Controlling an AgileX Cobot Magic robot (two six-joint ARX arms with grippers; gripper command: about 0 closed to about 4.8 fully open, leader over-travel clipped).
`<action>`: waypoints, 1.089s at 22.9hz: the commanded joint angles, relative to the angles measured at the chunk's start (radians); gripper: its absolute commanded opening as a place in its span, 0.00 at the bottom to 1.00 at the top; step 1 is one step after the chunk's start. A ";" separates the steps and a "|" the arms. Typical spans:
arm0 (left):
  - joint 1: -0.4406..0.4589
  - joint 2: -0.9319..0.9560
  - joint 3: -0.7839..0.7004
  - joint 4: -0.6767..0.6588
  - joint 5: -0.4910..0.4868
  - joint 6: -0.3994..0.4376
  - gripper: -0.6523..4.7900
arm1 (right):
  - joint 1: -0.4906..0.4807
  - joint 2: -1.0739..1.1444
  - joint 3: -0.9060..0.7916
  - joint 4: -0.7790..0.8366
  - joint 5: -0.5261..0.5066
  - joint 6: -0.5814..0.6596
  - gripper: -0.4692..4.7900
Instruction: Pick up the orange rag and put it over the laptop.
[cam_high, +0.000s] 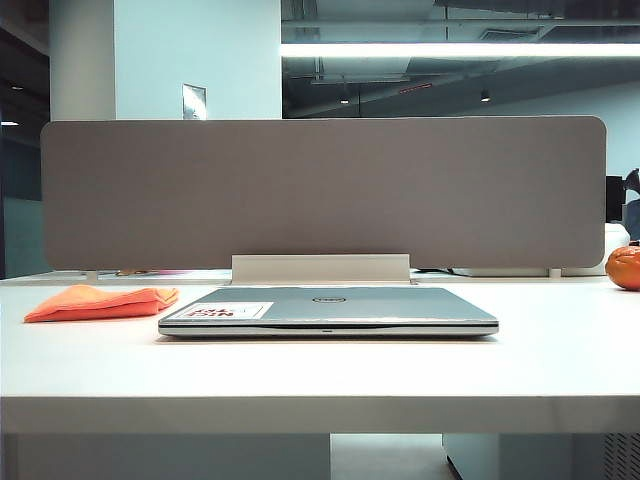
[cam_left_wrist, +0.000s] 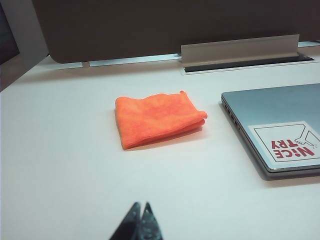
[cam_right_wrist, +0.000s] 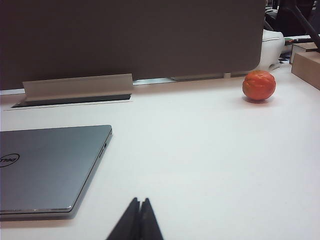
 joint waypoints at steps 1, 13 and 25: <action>0.000 0.001 0.004 0.005 0.004 -0.003 0.11 | 0.000 -0.002 -0.005 0.015 0.001 -0.002 0.08; 0.000 0.001 0.004 0.006 0.004 -0.003 0.11 | 0.000 -0.002 -0.005 0.015 0.001 -0.002 0.08; 0.000 0.001 0.004 0.052 0.035 -0.003 0.11 | 0.002 -0.002 -0.005 0.016 -0.003 0.000 0.08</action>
